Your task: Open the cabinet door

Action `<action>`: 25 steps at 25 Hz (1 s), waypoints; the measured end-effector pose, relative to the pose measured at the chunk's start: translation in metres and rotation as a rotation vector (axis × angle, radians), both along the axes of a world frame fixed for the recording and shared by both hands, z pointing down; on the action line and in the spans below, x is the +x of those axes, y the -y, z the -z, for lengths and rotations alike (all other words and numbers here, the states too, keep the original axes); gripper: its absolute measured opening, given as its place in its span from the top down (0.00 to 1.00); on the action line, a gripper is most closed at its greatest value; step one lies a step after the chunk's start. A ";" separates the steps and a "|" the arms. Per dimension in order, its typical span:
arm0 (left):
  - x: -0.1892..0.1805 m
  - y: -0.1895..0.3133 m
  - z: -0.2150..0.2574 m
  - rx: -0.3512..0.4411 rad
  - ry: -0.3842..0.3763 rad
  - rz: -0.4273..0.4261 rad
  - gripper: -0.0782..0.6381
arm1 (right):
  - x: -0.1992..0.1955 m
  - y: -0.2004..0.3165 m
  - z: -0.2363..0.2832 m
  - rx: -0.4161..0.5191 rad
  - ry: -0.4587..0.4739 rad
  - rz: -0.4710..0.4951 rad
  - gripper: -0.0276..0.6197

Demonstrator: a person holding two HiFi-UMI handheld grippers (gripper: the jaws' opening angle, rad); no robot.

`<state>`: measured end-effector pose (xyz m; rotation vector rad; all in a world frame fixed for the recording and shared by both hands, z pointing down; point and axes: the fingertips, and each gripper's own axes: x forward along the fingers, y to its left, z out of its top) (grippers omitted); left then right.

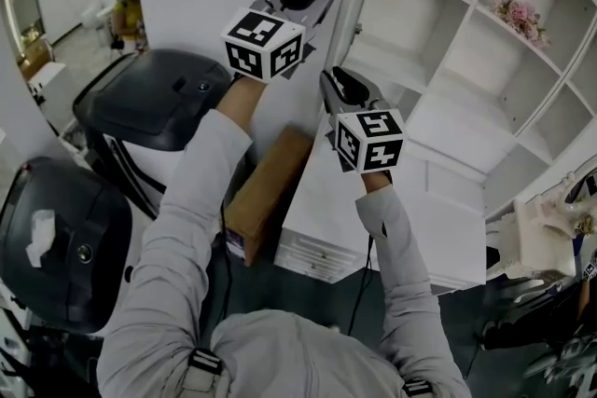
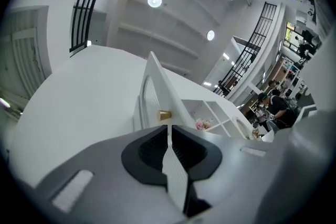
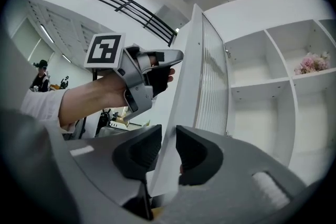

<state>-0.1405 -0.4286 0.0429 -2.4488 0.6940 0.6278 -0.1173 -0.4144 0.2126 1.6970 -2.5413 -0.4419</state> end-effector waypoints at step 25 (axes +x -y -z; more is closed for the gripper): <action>0.124 -0.089 -0.123 -0.036 0.197 0.187 0.87 | 0.246 -0.122 -0.010 -0.016 -0.034 -0.238 0.95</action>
